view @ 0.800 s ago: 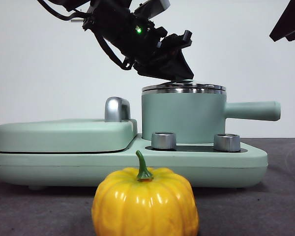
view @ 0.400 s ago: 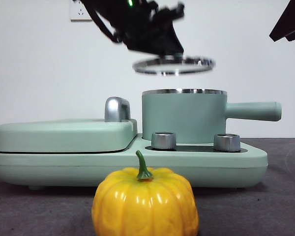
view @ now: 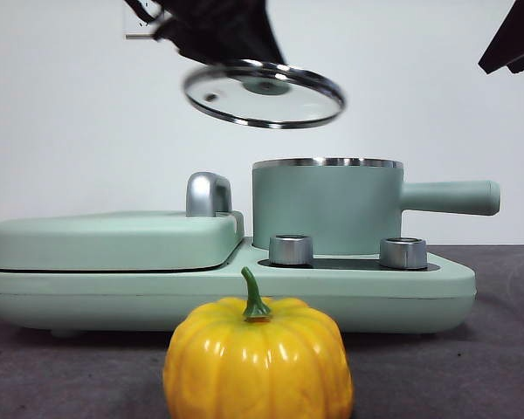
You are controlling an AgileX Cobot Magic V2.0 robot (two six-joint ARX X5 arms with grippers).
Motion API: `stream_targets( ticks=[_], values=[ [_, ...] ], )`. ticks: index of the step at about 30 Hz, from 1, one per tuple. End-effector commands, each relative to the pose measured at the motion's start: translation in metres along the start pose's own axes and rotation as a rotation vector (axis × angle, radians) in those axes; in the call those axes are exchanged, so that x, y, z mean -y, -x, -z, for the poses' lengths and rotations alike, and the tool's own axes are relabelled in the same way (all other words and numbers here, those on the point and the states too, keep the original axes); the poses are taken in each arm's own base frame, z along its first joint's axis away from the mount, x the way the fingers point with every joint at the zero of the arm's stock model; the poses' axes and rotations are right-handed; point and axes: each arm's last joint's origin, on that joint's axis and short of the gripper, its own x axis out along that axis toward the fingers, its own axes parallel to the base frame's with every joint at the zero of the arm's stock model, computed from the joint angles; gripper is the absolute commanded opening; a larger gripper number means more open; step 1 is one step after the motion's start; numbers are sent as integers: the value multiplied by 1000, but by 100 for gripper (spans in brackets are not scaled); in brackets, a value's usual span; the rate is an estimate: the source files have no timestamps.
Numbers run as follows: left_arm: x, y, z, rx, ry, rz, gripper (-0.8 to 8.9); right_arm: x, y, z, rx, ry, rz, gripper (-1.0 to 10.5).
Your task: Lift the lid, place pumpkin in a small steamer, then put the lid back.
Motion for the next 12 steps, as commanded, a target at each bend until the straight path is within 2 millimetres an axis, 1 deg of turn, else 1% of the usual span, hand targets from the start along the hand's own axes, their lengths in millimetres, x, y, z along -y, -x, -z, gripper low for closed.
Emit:
stream_targets(
  ticks=[1,4,7,12],
  values=[
    [-5,16,-12,29,6,-75,10,1,2,-6,21,-6,2,297],
    [-11,30,-10,12,53,-100,10,1,2,-6,21,-6,1,297],
    [-18,43,-5,6,79,-126,10,1,2,-6,21,-6,-1,297],
    [-28,66,15,-2,127,-180,11,-3,1,-7,24,5,-23,297]
  ],
)
